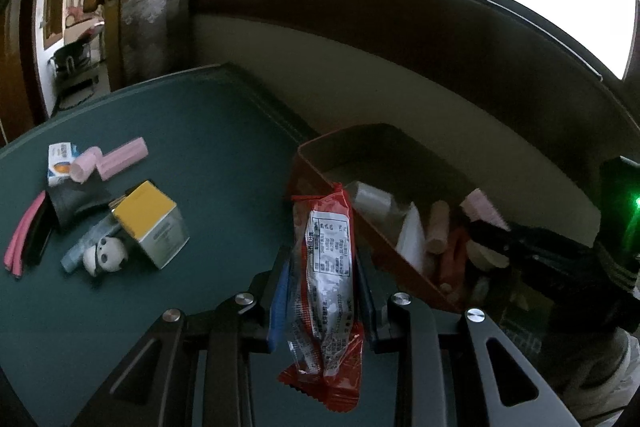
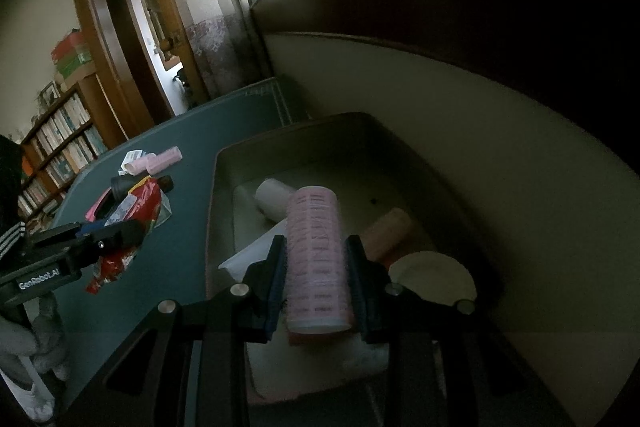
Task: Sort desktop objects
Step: 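Carry the red snack bag and pink roller over the cardboard box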
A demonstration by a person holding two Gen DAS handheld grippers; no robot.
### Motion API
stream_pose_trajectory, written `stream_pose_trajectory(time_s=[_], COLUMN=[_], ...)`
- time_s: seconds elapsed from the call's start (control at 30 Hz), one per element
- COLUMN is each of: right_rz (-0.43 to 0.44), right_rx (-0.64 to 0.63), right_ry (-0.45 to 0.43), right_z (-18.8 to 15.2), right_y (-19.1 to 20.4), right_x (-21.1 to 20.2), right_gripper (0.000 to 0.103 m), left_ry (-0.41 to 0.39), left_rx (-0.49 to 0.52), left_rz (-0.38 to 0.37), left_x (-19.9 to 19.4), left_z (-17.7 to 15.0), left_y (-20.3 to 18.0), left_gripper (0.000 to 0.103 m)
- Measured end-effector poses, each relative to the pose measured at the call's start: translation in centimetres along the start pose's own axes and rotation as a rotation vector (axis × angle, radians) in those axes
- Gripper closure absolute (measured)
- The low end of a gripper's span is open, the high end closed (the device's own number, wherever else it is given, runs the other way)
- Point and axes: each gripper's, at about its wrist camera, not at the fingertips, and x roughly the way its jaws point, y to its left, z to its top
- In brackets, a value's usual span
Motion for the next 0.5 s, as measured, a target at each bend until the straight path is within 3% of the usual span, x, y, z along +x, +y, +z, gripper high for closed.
stream_pose_trajectory(time_s=[0.2,0.33,0.5], right_rz=[0.001,0.004,0.005], right_rx=[0.017,0.035,0.034], right_ry=[0.013,0.012,0.007], right_z=[-0.1,-0.1,0.0], right_y=[-0.7,-1.1,-1.2], right_x=[0.4,0.4,0.2], right_gripper=[0.069,0.055,0.055], left_ry=[0.009,0.017,0.023], left_rx=[0.008,0.01,0.017], left_rz=[-0.008,-0.014,-0.022], left_x=[0.6,0.8,1.1], left_z=[0.2,0.3,0.5], left_y=[-0.4,-0.3,-0.4], left_gripper=[0.072,0.072,0.072])
